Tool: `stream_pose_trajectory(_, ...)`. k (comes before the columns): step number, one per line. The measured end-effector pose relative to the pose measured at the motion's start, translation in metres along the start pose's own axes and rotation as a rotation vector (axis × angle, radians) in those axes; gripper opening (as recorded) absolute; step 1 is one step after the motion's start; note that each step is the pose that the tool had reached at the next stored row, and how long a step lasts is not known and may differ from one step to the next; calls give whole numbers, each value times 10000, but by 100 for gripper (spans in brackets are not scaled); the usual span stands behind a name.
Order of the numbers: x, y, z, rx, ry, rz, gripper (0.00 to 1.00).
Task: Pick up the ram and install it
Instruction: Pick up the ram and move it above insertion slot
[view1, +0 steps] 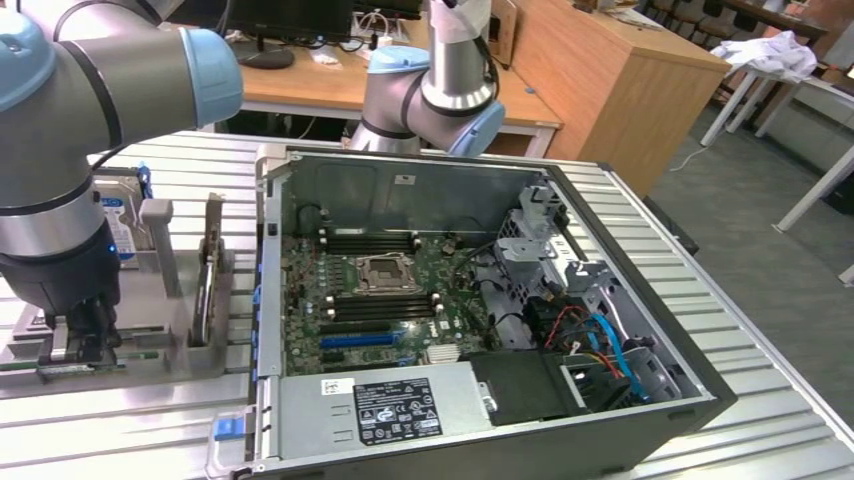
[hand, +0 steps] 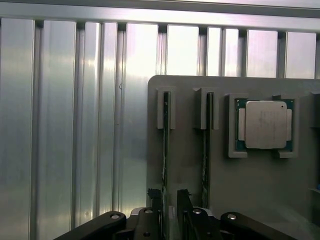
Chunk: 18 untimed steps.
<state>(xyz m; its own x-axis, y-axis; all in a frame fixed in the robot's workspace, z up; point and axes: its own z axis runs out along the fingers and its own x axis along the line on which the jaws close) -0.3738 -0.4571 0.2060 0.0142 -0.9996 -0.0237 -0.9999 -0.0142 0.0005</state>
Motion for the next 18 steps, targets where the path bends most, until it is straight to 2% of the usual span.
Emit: stream_pose_trajectory(18, 18, 1, 36, -2, 2, 0, 27)
